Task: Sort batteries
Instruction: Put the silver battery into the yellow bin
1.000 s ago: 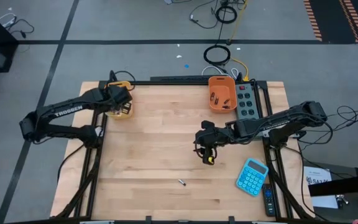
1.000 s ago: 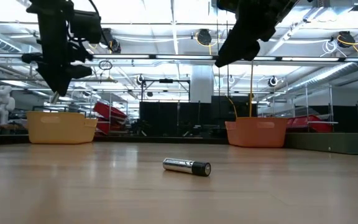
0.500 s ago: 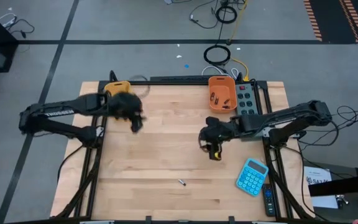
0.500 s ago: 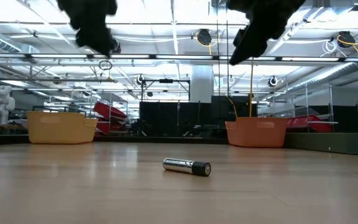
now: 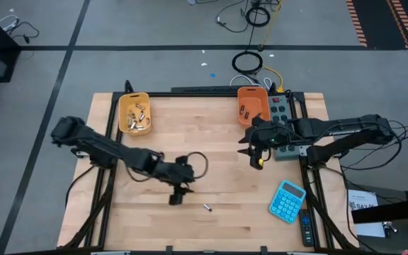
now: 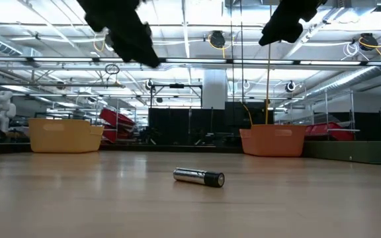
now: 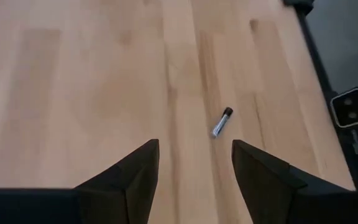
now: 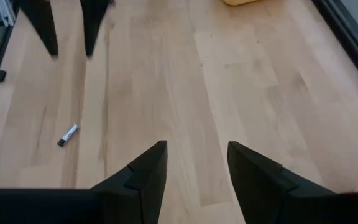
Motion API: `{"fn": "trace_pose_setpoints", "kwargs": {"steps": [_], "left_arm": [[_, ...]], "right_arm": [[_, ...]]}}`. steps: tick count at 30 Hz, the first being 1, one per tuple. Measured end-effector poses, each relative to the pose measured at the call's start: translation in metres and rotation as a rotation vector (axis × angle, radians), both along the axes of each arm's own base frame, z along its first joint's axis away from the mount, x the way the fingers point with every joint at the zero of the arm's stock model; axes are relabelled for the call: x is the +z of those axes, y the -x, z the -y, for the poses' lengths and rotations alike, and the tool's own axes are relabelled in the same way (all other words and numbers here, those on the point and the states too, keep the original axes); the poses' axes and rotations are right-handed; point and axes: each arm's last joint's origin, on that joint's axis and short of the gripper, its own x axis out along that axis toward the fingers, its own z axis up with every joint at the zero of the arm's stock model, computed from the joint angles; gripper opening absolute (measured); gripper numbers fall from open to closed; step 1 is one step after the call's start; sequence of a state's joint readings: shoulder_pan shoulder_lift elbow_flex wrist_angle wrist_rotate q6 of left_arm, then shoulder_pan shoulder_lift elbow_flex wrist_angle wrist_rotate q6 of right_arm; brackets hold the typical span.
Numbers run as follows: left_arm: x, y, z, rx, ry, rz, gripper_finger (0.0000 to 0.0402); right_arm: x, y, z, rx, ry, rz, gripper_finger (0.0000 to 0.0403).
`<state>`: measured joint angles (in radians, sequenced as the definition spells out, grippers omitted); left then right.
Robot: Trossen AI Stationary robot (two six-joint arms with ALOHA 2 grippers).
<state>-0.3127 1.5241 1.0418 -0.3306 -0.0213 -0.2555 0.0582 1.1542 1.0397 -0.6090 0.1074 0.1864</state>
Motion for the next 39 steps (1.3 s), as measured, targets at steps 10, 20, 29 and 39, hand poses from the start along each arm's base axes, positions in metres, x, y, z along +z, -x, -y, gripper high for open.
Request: {"fn": "trace_pose_setpoints", "kwargs": {"steps": [10, 20, 29, 39], "left_arm": [[-0.045, -0.062, 0.022, -0.122, 0.071, -0.008, 0.0210], [-0.091, -0.085, 0.036, -0.218, 0.096, -0.083, 0.0210], [-0.113, -0.081, 0.050, -0.261, -0.005, -0.114, 0.0172], [-0.118, -0.072, 0.054, -0.238, -0.108, -0.184, 0.0022]], "right_arm": [[0.002, 0.009, 0.000, -0.053, -0.072, -0.021, 0.0160], [0.015, 0.050, 0.003, -0.109, -0.078, -0.054, 0.0160], [0.023, 0.067, 0.005, -0.132, -0.063, -0.013, 0.0160], [0.023, 0.067, 0.005, -0.121, -0.053, -0.020, 0.0160]]}}
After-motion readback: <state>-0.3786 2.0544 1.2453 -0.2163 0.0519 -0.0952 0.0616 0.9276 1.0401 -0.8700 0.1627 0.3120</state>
